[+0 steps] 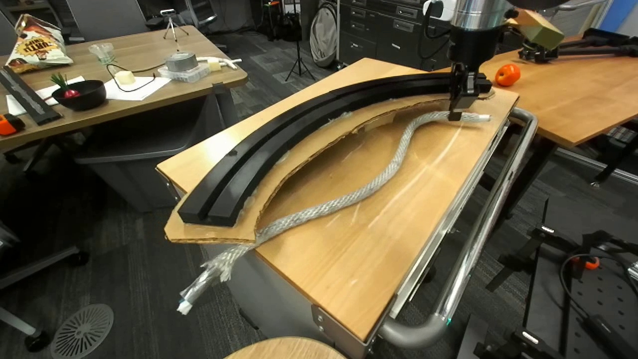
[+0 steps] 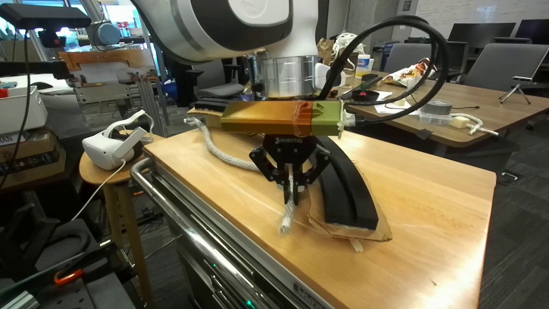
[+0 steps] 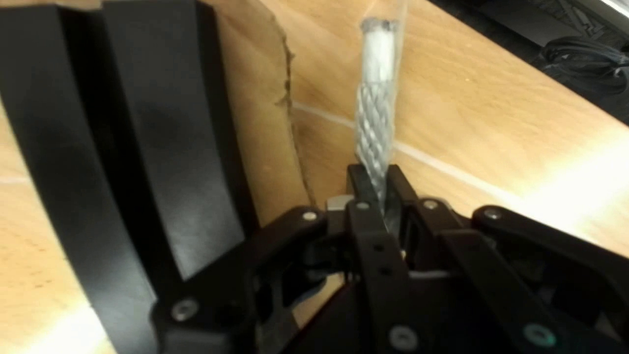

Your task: Move the rope off the object and onto the table

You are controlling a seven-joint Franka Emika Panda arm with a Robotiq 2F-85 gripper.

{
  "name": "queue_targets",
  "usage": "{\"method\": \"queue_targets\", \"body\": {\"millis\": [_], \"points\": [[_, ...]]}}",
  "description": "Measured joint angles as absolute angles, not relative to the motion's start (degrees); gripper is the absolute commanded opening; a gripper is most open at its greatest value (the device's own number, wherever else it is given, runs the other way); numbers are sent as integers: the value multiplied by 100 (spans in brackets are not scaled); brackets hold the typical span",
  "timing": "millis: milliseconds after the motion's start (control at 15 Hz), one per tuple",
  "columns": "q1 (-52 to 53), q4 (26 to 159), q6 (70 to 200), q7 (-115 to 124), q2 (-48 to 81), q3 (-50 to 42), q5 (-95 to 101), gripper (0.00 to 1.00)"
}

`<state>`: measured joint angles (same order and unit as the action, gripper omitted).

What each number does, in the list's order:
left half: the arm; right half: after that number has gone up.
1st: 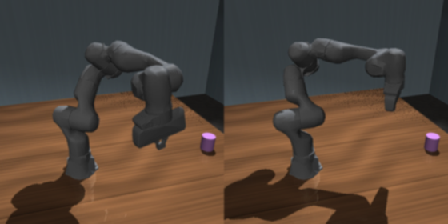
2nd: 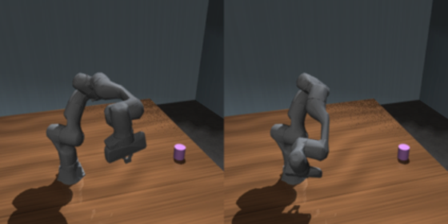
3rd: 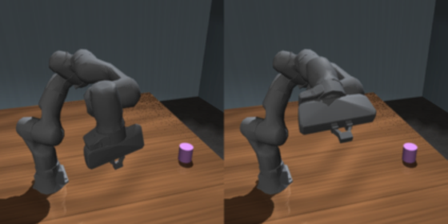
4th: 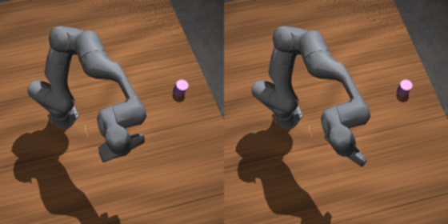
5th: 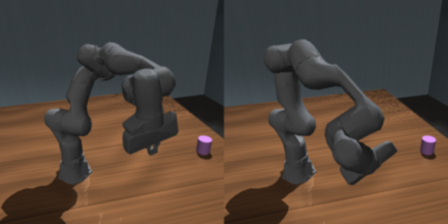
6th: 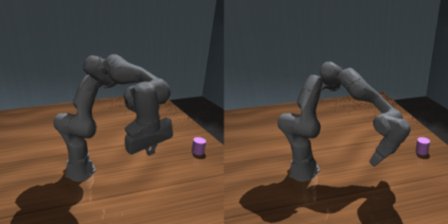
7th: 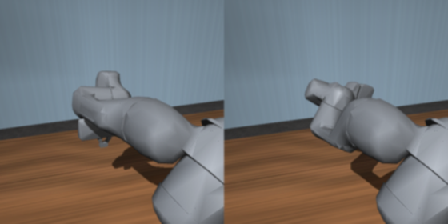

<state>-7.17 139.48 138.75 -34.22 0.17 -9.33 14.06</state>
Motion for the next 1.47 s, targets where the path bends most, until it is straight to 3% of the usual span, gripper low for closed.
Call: {"method": "queue_targets", "body": {"millis": [733,1467], "points": [[-1096,13681,13978,-1994,158,-1135,2350,6],[-1078,13937,13794,-2484,-254,-1066,2200,6]]}}
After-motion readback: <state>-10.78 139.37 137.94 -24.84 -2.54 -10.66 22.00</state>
